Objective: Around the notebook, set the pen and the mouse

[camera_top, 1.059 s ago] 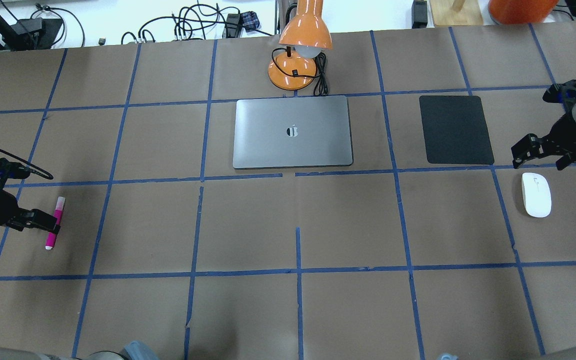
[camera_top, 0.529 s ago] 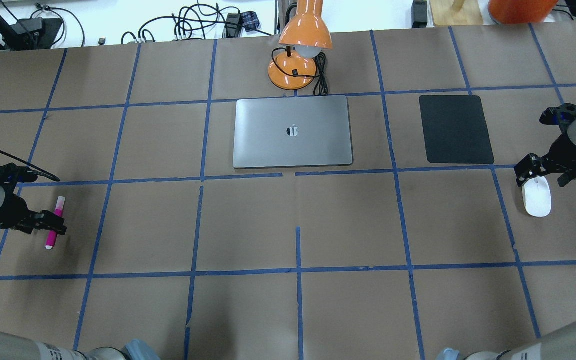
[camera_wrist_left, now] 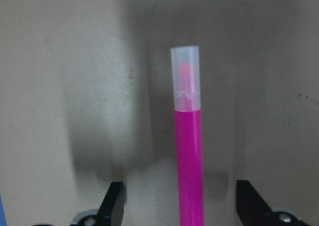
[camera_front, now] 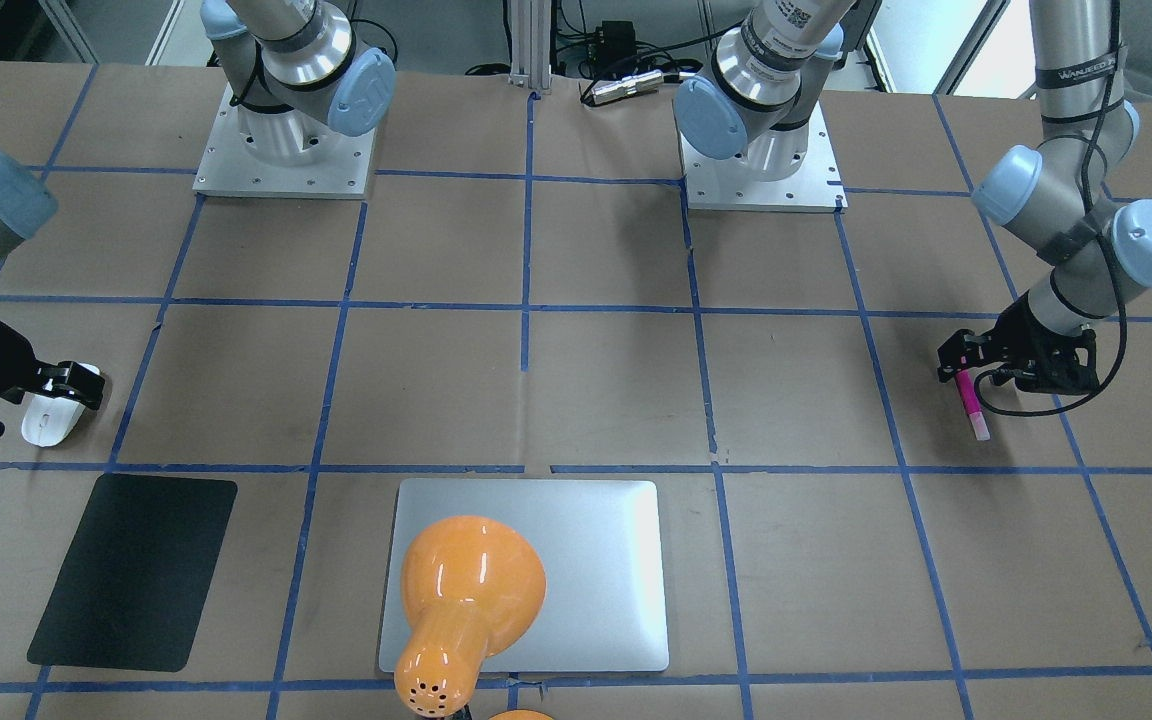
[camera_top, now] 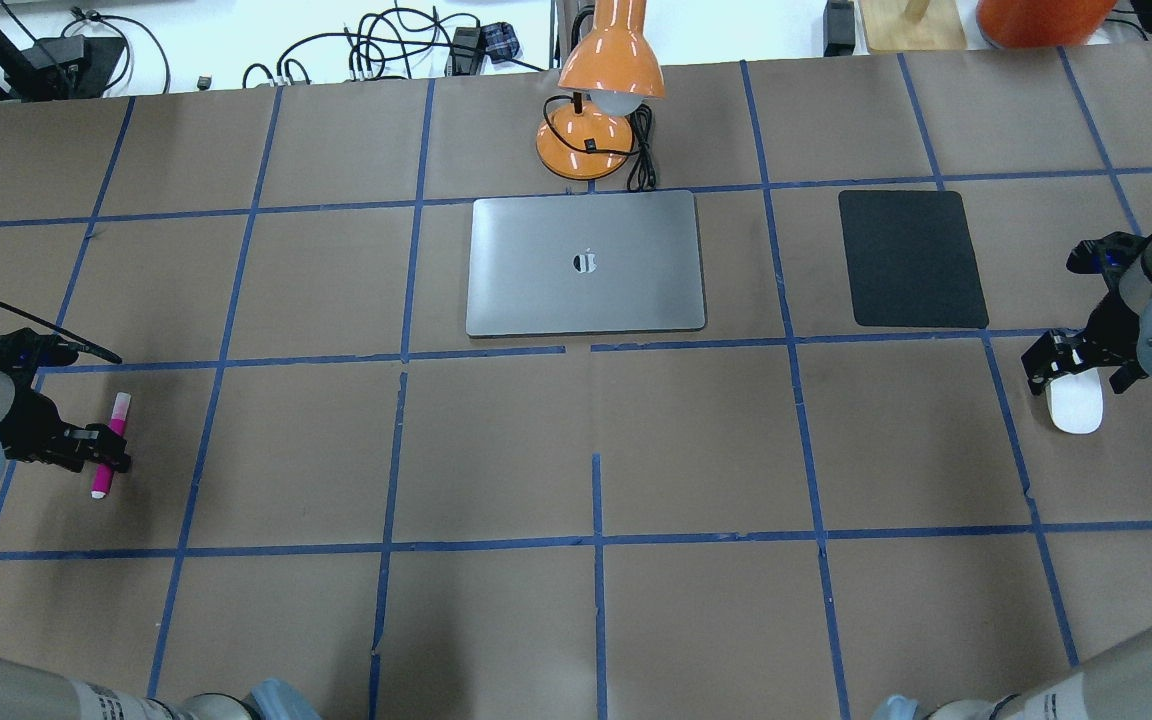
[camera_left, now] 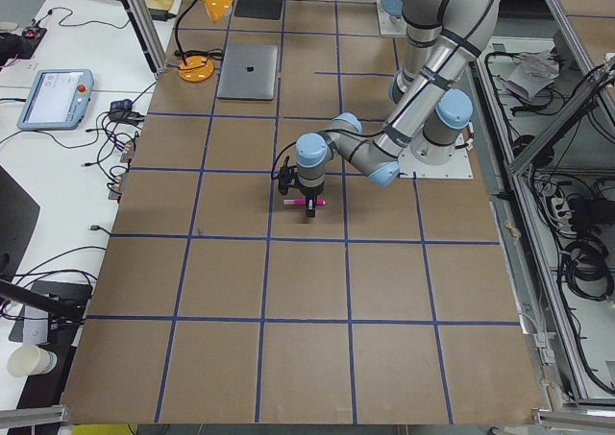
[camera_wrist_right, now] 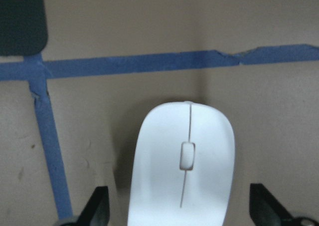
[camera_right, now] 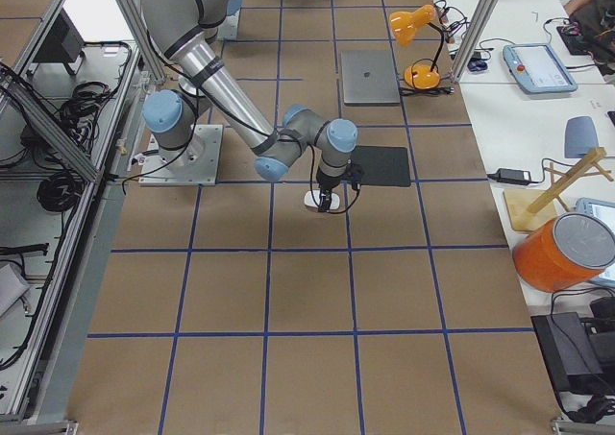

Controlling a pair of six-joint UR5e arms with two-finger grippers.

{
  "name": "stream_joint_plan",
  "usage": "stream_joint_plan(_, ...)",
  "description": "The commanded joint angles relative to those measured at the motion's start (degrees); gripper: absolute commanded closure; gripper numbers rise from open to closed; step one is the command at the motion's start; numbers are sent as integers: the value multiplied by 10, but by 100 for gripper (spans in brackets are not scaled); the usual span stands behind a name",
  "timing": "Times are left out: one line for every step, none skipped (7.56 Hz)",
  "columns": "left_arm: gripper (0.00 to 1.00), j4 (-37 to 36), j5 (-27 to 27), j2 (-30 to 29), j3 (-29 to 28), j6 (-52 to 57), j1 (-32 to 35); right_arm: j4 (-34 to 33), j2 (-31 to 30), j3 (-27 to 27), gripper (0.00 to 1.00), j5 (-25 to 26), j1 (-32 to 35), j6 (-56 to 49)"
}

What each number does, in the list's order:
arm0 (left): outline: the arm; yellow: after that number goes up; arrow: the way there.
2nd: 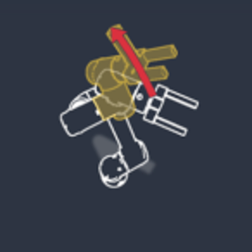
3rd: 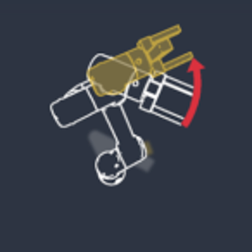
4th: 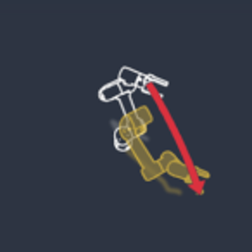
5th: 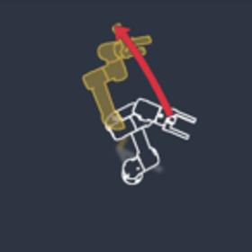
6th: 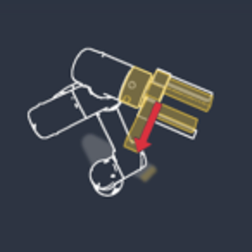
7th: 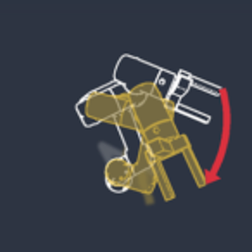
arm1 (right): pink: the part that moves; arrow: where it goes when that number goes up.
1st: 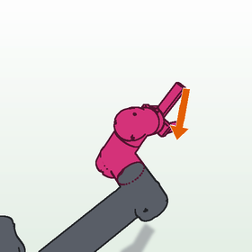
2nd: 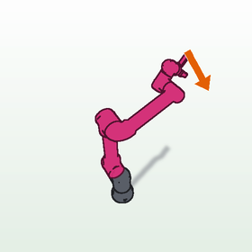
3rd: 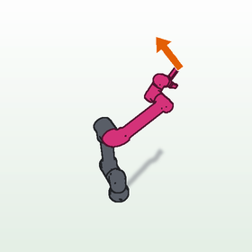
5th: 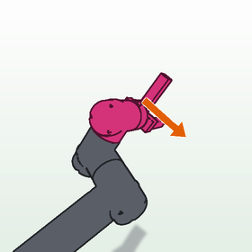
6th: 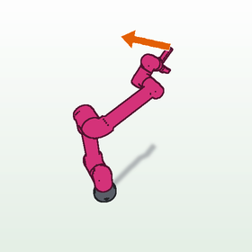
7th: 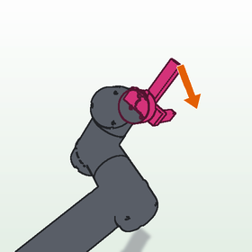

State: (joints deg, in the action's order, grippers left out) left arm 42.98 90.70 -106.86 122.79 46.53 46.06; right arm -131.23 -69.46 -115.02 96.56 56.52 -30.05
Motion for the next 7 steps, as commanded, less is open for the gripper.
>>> stream_joint_plan(93, 1, 1, 2, -1, 0, 0, 1, 6, 1, 32, 3, 0, -2)
stream_joint_plan(100, 0, 1, 3, -1, 0, 0, 4, 6, 1, 46, 3, 0, -2)
stream_joint_plan(100, 0, 2, 7, -2, 0, 0, 11, -4, 5, 60, 1, 1, 4)
stream_joint_plan(100, 5, 4, 19, -5, -12, 1, 12, -8, 6, 73, 3, 4, 0)
stream_joint_plan(100, 32, 4, 31, -22, -80, 7, 13, -24, 16, 73, -3, 9, 0)
stream_joint_plan(100, 93, 4, 44, -52, -180, 21, 38, -34, 39, 73, -11, 30, 5)
stream_joint_plan(100, 161, 4, 66, -78, -276, 67, 48, -26, 78, 73, -31, 86, 20)
